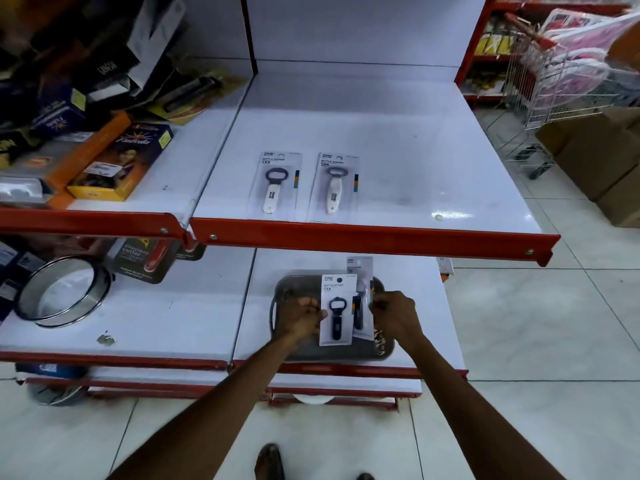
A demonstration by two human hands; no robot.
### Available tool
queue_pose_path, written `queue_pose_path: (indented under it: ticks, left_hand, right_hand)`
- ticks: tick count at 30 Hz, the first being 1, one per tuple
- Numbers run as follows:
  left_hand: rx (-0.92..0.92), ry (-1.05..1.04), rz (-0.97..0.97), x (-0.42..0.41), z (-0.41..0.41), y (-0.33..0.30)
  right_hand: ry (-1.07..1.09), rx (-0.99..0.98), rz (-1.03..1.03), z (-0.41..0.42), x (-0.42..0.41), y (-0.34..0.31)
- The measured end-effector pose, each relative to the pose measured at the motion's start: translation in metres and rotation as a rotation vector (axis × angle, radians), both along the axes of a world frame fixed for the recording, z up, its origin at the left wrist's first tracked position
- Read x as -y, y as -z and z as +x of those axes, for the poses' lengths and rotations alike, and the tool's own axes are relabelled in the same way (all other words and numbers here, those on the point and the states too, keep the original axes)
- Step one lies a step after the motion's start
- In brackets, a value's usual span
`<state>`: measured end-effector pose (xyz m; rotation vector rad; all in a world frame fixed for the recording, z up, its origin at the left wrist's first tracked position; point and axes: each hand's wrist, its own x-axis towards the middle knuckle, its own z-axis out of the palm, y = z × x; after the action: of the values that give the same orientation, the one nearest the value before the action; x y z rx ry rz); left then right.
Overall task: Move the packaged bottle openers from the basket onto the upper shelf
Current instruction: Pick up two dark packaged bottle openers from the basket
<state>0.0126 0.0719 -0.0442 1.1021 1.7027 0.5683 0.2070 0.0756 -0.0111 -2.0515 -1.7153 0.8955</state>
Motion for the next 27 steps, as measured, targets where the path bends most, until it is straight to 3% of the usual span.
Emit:
queue_pose_path:
  ticks: [4, 12, 17, 20, 27]
  left_hand:
    - [-0.143, 0.072, 0.231, 0.025, -0.025, -0.04]
    - [-0.065, 0.111, 0.547, 0.063, -0.04, -0.154]
    - [0.043, 0.104, 0.651, 0.07, -0.04, -0.208]
    - [0.106, 0.077, 0.673, 0.064, -0.039, -0.232]
    - [0.251, -0.006, 0.671, 0.013, -0.024, -0.268]
  right_hand:
    - [-0.011, -0.065, 0.109, 0.017, 0.018, -0.036]
    - [-0.112, -0.281, 0.009, 0.042, 0.051, -0.135]
    - [-0.196, -0.108, 0.045, 0.056, 0.07, -0.186]
    - [-0.225, -0.103, 0.122, 0.066, 0.079, -0.209]
    - [0.049, -0.516, 0.257, 0.082, 0.028, -0.232]
